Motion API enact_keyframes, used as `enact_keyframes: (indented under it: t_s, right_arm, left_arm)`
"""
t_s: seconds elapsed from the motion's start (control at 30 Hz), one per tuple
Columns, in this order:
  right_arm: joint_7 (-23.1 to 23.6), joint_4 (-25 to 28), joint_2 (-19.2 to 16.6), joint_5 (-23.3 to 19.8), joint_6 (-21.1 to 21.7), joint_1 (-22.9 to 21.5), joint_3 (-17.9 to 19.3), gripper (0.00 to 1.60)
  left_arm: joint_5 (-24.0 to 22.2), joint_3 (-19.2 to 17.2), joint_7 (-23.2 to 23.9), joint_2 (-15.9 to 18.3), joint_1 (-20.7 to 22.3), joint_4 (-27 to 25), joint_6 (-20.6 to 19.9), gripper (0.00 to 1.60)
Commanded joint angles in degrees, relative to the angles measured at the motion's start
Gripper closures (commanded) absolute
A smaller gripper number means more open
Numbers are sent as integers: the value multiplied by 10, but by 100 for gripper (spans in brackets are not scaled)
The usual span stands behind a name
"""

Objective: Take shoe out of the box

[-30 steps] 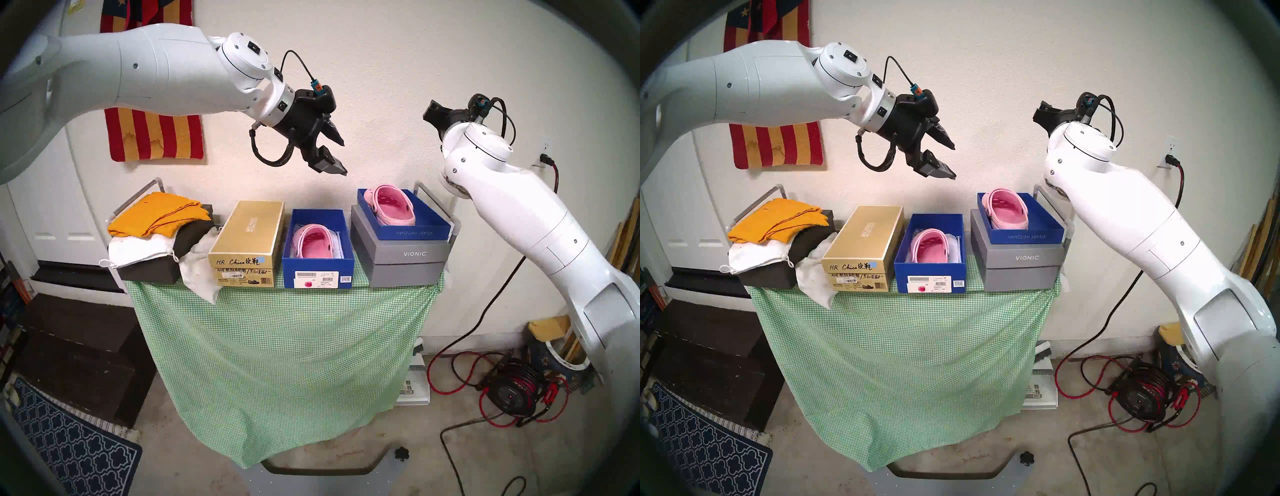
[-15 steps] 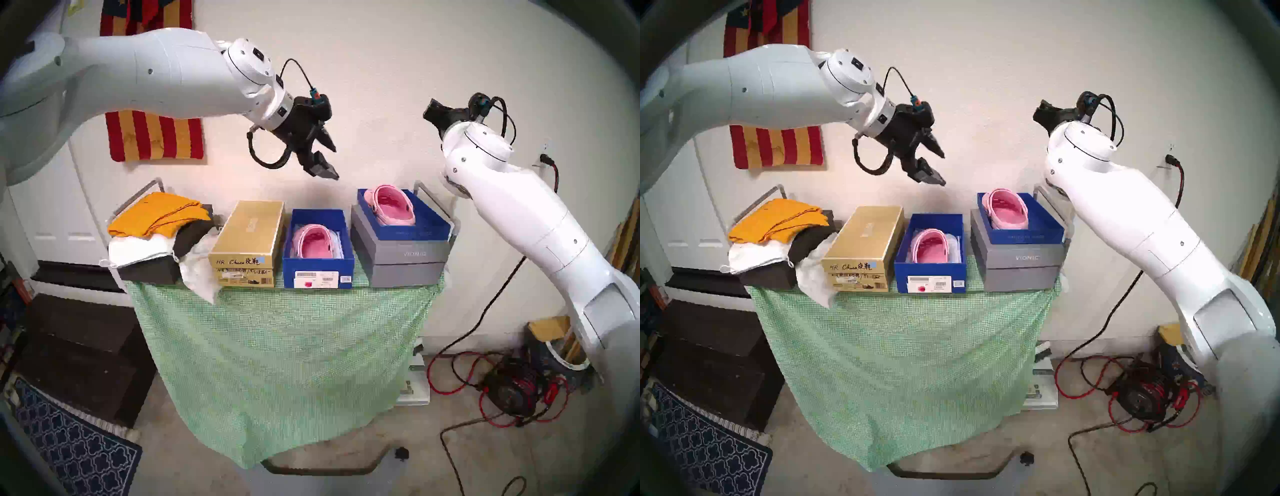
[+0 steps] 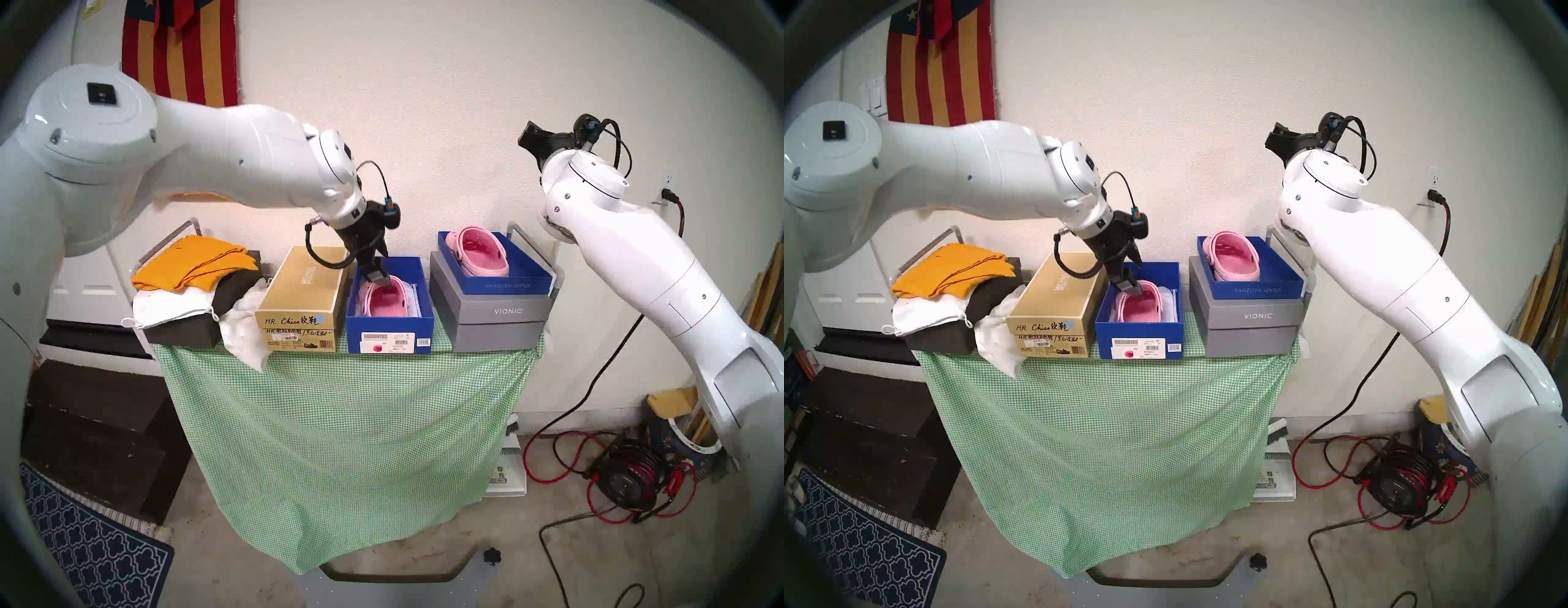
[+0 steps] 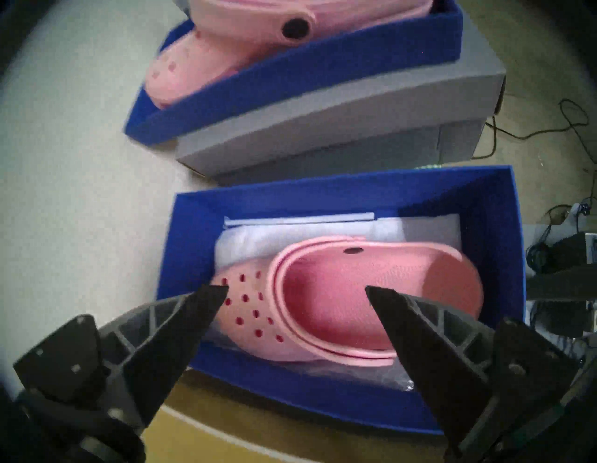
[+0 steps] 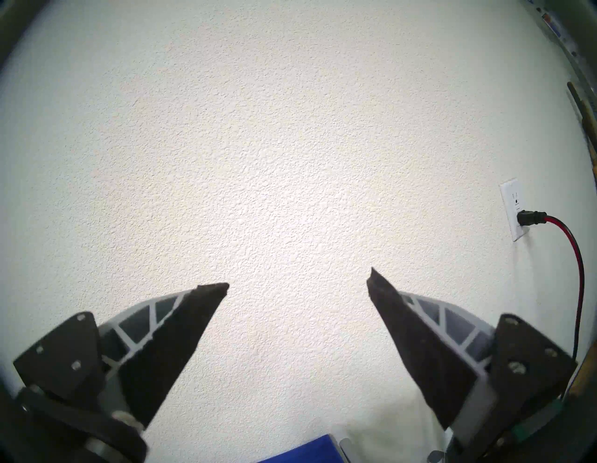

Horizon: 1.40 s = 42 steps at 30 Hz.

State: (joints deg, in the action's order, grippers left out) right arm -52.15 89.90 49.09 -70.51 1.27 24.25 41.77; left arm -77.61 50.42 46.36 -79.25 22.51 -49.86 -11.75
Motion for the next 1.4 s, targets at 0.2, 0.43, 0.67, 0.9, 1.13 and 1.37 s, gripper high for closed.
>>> enact_keyframes:
  t_s: [0.2, 0.43, 0.67, 0.9, 1.13, 1.37]
  right_arm:
    - [-3, -1, -1, -1, 3, 2, 1, 0]
    - [-3, 0, 0, -1, 5, 3, 3, 0]
    - [-3, 0, 0, 0, 5, 4, 4, 0]
    - [-2, 0, 1, 1, 6, 4, 5, 0]
    - [-2, 0, 1, 1, 7, 5, 6, 0]
    - [-2, 0, 2, 2, 7, 6, 7, 0]
  left_arm:
    - [29, 35, 61, -77, -65, 120, -9, 0]
    - [26, 26, 82, -74, -57, 146, 4, 0]
    - [21, 24, 101, -72, -54, 146, -12, 0]
    - [5, 5, 97, -47, -33, 118, -9, 0]
    - [14, 8, 71, -36, -6, 65, -15, 0]
    - [19, 9, 44, -41, -6, 83, -15, 0]
